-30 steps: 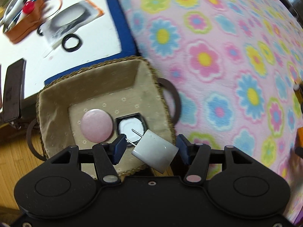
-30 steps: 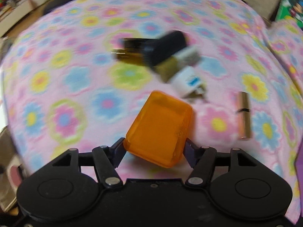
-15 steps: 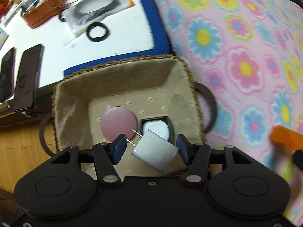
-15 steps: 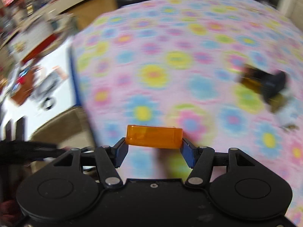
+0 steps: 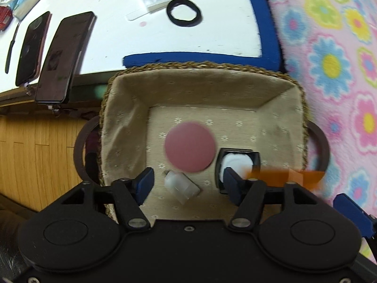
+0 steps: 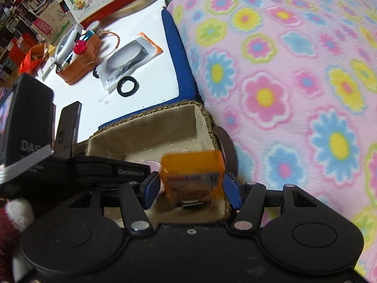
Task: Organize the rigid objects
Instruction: 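Carry the charger and orange case over the basket and release both inside, then move both grippers back from the basket toward the item cluster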
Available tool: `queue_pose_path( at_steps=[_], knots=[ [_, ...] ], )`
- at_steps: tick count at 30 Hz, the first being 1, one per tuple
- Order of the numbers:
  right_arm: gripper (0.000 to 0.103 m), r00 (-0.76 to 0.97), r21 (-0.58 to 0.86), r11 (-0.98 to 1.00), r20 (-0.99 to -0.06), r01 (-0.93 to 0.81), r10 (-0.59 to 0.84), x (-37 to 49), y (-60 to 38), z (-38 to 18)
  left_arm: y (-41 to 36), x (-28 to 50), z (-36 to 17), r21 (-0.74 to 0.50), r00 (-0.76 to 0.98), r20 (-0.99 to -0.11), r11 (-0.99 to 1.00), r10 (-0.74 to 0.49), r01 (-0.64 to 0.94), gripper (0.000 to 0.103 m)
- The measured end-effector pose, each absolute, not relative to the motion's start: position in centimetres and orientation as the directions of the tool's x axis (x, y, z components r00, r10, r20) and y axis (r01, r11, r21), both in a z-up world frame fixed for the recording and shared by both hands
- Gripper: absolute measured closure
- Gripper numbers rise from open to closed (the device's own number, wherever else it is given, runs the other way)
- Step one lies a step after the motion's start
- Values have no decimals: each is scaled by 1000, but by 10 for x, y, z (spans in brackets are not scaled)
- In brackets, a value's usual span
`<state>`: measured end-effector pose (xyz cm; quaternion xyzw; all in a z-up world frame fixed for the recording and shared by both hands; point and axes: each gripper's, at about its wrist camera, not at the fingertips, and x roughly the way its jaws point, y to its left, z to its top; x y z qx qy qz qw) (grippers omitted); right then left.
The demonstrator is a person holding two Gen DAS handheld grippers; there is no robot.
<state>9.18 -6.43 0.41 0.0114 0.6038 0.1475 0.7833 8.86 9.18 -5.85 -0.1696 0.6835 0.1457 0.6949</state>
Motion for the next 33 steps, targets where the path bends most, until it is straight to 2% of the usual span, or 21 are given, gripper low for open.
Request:
queue_pose_path(
  at_steps=[11, 30, 33],
  knots=[
    [40, 250, 182, 966, -942, -183, 224, 87, -81, 7, 84, 89, -59, -61, 24, -998, 916, -56, -398, 35],
    [37, 269, 184, 971, -937, -155, 221, 80, -96, 12, 79, 86, -57, -73, 30, -997, 925, -67, -373, 34],
    [36, 270, 185, 972, -938, -145, 219, 80, -99, 13, 84, 88, -55, -131, 36, -991, 918, -126, -375, 34]
  ],
)
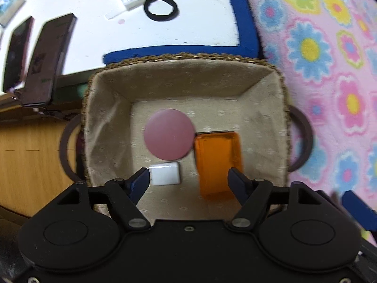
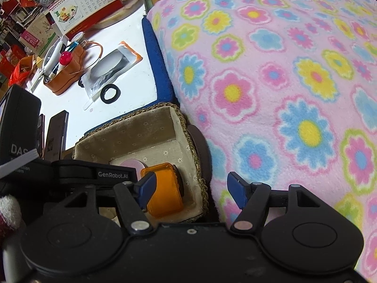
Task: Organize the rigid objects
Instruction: 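Move both grippers back from the basket toward the item cluster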
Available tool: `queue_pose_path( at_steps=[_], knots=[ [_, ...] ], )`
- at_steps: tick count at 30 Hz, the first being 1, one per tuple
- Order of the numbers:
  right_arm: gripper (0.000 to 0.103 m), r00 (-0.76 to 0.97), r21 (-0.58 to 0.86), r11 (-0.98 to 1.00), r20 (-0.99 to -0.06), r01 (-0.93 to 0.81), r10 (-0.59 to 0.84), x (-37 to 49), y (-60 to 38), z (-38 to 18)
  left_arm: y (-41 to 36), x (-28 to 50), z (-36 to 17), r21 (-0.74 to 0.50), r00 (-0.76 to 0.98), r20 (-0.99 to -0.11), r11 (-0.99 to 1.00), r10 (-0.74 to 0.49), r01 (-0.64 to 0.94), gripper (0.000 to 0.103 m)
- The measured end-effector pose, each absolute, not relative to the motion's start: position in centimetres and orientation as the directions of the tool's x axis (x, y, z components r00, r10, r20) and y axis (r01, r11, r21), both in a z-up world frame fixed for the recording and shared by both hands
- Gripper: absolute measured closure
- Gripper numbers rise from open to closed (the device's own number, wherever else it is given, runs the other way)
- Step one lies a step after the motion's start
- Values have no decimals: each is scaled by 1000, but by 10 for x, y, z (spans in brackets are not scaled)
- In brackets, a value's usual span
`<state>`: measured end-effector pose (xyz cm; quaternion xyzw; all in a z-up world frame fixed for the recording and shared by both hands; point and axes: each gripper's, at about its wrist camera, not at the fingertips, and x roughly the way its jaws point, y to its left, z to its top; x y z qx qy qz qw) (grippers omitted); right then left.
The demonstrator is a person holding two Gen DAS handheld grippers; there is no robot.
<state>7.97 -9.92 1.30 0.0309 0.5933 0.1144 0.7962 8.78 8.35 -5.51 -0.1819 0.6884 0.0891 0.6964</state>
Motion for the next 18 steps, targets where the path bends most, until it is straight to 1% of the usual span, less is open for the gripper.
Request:
queue_pose_path(
  at_steps=[2, 7, 11, 18],
  knots=[
    [36, 274, 183, 973, -937, -137, 215, 80, -102, 14, 90, 88, -48, -151, 61, -989, 911, -138, -383, 34],
    [36, 299, 168, 978, -934, -120, 197, 78, -108, 19, 95, 85, -25, -95, 133, -990, 925, -49, -368, 33],
    [34, 302, 197, 976, -928, -93, 216, 77, -117, 18, 98, 83, -16, -110, 158, -986, 926, -56, -362, 33],
    [34, 300, 233, 970, -922, -73, 244, 73, -131, 13, 92, 84, -6, -90, 170, -985, 926, -29, -367, 32]
  ],
)
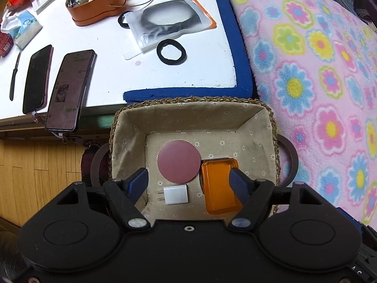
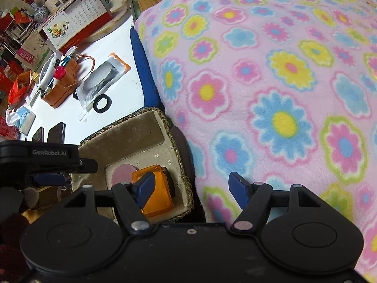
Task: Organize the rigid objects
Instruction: 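Move both grippers back from the basket toward the item cluster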
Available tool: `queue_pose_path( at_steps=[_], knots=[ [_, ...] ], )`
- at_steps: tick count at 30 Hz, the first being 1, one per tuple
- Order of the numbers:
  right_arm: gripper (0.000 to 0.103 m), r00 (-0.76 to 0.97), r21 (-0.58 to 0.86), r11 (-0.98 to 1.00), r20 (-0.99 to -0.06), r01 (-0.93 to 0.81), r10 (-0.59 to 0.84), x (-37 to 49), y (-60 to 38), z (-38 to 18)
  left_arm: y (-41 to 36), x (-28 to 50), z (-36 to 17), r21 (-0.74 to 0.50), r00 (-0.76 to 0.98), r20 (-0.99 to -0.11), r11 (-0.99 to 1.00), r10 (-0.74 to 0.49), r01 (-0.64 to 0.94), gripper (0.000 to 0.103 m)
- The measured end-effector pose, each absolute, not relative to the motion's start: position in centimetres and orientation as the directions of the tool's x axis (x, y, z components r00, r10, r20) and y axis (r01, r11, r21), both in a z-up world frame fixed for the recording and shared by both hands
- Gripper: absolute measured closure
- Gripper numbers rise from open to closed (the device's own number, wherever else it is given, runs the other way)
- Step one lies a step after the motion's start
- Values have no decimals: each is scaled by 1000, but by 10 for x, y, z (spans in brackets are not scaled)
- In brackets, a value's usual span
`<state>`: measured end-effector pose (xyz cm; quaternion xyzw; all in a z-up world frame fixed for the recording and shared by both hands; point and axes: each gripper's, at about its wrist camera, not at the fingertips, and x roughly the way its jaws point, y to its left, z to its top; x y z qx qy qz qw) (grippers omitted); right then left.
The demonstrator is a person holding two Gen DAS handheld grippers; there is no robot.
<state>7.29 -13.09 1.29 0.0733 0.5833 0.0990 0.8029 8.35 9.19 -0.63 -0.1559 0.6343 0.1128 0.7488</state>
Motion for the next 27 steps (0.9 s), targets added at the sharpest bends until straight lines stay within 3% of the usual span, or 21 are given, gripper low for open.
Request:
queue_pose_path(
  at_steps=[11, 18, 22, 27],
  knots=[
    [32, 362, 223, 974, -905, -42, 223, 66, -166, 24, 53, 87, 6, -72, 190, -982, 958, -19, -277, 32],
    [31, 408, 198, 980, -895, -1, 182, 51, -199, 41, 4, 88, 8, -61, 196, -980, 991, -36, -118, 31],
    [19, 456, 144, 989, -883, 29, 115, 35, -228, 56, -17, 87, 3, -77, 171, -983, 996, -68, -47, 31],
    [19, 489, 73, 991, -872, 116, 8, 16, -285, 71, -36, 83, 3, -59, 171, -983, 998, -62, 21, 31]
  ],
)
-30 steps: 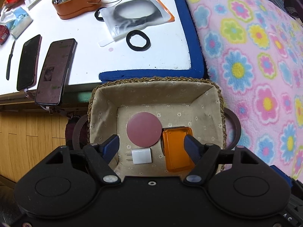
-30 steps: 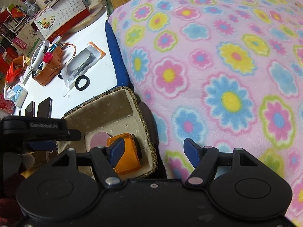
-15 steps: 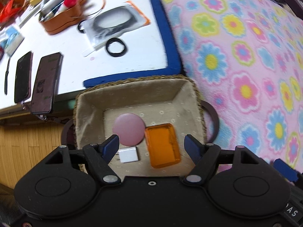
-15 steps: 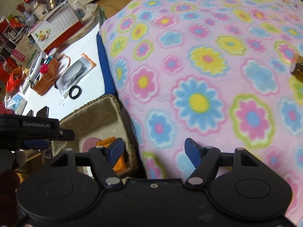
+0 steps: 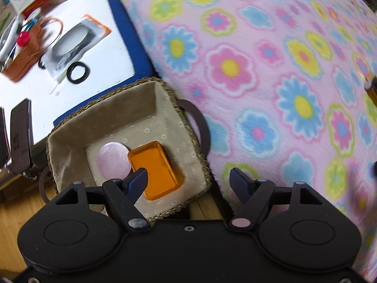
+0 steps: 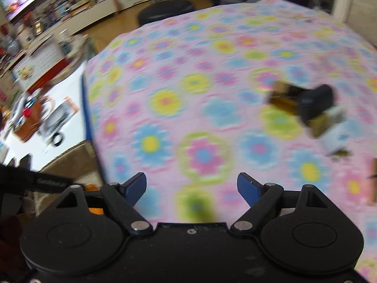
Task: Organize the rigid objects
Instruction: 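Move both grippers back from the basket toward the item cluster, then grasp the white-blue plug adapter with the left gripper while the right gripper lowers around the gold lipstick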
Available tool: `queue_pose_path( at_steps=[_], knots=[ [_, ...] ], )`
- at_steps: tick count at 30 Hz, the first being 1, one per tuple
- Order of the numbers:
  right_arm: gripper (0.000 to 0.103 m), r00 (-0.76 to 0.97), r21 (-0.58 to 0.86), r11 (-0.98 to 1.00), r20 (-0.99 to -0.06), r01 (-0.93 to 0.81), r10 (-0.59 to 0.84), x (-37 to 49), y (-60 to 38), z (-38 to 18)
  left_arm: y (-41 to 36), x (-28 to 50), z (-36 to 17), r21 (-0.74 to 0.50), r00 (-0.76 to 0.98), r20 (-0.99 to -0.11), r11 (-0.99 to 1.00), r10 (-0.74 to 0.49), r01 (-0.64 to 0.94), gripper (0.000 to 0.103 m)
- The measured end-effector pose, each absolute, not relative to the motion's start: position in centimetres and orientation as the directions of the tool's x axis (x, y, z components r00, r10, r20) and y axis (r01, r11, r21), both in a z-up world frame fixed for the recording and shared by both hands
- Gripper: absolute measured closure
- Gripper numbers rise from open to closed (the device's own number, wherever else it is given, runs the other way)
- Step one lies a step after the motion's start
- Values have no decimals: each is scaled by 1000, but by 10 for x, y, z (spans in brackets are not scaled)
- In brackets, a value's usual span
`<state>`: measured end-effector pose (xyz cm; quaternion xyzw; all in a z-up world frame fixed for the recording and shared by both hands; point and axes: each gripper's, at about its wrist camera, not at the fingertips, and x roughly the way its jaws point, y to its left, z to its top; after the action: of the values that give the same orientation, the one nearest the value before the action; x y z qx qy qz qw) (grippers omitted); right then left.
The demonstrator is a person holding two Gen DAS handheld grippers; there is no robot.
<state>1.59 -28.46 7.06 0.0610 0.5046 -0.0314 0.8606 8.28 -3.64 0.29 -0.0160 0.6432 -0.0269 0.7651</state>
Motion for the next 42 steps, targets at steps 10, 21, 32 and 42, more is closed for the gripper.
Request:
queue_pose_path(
  at_steps=[10, 21, 32, 42],
  knots=[
    [19, 426, -94, 915, -863, 393, -272, -12, -426, 75, -75, 77, 2, -101, 139, -983, 988, -117, 118, 31],
    [29, 484, 19, 908, -851, 418, -205, 29, -438, 56, -136, 68, 4, -110, 131, -980, 961, -147, 253, 31],
    [92, 373, 72, 919, -924, 387, -85, 26, -437, 29, -156, 59, 8, -71, 148, -981, 939, -127, 337, 31],
    [71, 332, 105, 934, -943, 343, -16, -33, -462, 62, -207, 49, 10, -59, 139, -981, 897, -133, 438, 31]
  ],
)
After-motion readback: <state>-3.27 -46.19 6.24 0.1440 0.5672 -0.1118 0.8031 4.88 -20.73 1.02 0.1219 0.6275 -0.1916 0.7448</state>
